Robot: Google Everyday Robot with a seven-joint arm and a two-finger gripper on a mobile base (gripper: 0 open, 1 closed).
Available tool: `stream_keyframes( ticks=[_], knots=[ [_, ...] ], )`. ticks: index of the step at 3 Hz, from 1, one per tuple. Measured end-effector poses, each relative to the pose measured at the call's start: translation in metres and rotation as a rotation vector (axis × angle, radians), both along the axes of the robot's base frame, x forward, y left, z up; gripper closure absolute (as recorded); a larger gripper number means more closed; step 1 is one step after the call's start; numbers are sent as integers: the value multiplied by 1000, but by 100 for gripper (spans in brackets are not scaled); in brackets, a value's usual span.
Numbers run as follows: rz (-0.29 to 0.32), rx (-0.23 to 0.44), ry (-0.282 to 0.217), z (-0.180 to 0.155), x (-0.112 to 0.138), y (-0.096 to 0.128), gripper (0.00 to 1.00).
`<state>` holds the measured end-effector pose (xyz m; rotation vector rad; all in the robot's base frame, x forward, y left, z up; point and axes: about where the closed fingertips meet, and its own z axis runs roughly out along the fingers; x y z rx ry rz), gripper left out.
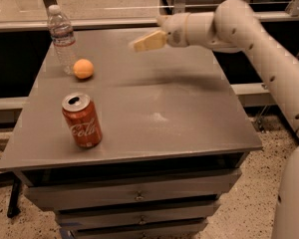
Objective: Move orange near water bottle
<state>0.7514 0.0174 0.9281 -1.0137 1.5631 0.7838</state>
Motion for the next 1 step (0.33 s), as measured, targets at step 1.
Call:
stream_keyframes(
  ticks=[1],
  knots=[
    [-76,-43,-70,32,14,-75,0]
  ],
)
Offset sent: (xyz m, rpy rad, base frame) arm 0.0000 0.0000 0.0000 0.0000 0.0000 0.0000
